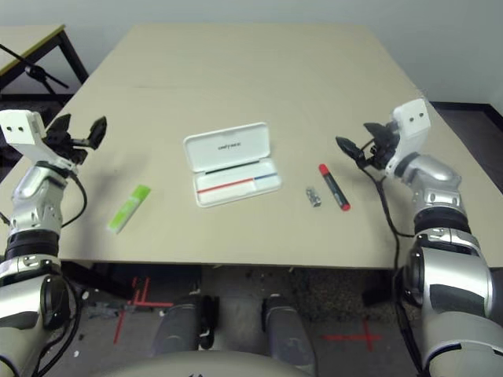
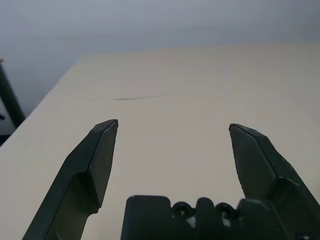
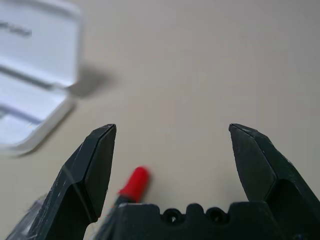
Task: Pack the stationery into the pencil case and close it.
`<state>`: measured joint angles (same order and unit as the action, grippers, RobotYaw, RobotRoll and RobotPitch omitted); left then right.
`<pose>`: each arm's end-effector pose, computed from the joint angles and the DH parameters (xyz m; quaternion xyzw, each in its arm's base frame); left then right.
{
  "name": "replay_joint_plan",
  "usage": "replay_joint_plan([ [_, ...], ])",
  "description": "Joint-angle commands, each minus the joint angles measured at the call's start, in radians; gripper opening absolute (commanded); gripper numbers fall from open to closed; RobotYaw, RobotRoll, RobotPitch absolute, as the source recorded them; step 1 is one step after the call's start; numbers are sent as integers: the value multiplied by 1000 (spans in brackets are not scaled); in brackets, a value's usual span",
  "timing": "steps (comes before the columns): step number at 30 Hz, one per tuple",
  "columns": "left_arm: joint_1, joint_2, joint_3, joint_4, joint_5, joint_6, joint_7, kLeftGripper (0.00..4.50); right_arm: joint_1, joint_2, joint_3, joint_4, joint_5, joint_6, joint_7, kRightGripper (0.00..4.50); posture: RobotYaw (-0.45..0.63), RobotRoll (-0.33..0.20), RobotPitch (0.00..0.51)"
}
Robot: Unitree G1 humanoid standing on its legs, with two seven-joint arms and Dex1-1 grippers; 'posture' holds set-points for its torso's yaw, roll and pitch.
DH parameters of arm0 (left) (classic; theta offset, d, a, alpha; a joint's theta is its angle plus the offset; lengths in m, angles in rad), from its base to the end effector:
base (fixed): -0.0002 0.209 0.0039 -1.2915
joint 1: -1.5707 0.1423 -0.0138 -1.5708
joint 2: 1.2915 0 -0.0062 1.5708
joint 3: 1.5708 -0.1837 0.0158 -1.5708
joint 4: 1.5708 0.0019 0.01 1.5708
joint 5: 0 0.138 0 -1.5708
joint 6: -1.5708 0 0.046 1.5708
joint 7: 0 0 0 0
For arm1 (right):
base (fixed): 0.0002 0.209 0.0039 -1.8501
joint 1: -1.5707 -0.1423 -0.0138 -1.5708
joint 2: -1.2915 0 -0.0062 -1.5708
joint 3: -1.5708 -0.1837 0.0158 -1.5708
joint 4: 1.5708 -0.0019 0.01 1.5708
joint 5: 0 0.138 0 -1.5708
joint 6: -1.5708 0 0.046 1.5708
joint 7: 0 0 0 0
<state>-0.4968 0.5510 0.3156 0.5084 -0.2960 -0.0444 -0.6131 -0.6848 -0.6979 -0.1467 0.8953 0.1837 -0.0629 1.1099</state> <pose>0.2748 0.3099 0.1345 0.0647 -0.0777 -0.1163 0.9881 0.2931 -0.3338 0.1395 -0.1208 0.0858 0.3328 0.9313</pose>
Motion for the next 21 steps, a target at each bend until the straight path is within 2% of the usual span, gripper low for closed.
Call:
replay_joint_plan([
  [1,27,13,-57,-114,-29,92,-87,4486,40,-27,34,-97,5,65,81,4500,4,0,58],
  [7,129,39,-190,-416,-105,284,-274,4486,100,-45,60,-238,19,163,149,4500,-10,0,64],
  [12,175,78,-271,-578,-138,392,-365,4486,127,-46,61,-300,38,218,168,4500,-16,0,66],
  [16,187,106,-316,-644,-136,443,-397,4486,139,-36,56,-347,63,263,167,4500,-17,0,66],
  [21,165,126,-403,-672,-84,470,-410,4486,141,-20,72,-362,59,271,161,4500,-16,0,63],
])
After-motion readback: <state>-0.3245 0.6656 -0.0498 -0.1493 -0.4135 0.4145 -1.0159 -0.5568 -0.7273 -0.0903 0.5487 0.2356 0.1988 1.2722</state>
